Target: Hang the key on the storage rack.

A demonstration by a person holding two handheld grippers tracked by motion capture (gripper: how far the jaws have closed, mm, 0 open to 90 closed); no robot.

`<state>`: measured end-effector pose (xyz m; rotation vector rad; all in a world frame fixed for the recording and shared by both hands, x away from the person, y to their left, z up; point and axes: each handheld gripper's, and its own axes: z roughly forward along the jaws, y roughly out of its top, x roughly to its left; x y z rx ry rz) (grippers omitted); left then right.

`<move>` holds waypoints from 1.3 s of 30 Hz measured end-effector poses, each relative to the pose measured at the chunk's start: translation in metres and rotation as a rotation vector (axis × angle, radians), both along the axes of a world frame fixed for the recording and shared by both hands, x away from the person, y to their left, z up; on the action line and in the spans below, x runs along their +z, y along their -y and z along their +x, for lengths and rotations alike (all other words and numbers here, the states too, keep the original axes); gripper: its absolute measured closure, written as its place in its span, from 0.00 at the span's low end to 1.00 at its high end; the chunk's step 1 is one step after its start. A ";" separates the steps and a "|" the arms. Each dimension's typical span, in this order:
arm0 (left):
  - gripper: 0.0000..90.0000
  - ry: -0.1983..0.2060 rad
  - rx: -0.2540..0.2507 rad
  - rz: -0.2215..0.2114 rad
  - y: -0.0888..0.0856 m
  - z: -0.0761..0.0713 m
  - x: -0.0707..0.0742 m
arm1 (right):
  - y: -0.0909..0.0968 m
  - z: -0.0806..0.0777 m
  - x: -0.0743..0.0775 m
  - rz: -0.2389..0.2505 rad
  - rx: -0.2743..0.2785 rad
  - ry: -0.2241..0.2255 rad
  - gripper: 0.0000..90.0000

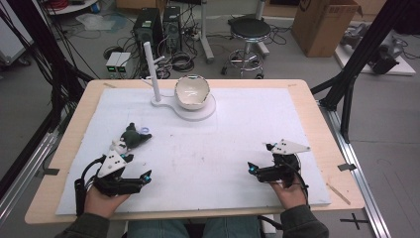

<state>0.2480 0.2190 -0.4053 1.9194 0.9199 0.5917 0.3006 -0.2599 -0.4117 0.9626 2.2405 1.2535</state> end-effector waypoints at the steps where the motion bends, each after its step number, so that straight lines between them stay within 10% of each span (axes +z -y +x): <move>1: 0.21 0.002 0.000 -0.004 0.000 0.000 0.000 | 0.000 0.000 0.000 -0.004 -0.002 -0.002 0.04; 39: 0.21 0.022 -0.033 0.000 -0.004 -0.004 0.011 | -0.001 -0.003 0.003 -0.019 0.002 0.015 0.04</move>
